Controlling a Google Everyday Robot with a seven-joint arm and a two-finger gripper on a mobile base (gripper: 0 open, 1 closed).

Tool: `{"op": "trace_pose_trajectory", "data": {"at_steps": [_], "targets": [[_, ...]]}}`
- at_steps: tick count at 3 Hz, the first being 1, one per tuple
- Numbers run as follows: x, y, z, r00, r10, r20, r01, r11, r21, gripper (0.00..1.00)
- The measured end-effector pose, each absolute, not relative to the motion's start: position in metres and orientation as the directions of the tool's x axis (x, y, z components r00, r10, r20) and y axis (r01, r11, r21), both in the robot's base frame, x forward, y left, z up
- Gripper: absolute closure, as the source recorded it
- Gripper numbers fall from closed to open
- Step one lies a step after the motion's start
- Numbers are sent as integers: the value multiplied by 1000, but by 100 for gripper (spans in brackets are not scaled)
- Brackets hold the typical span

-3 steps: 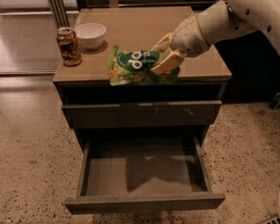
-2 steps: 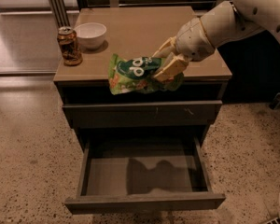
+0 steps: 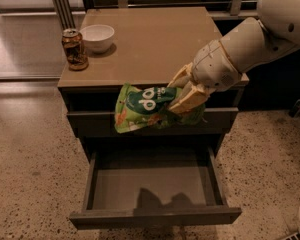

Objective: Place green rice chip bag into middle drawer

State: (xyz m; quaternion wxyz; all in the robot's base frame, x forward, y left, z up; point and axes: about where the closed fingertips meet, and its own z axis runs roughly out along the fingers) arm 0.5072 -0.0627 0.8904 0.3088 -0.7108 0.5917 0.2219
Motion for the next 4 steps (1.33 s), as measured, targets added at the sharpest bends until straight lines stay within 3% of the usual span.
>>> {"op": "trace_pose_trajectory", "data": {"at_steps": [2, 4], "targets": [[479, -69, 759, 207, -831, -516, -977, -148, -154, 100], [485, -75, 722, 226, -843, -488, -973, -167, -161, 100]]}}
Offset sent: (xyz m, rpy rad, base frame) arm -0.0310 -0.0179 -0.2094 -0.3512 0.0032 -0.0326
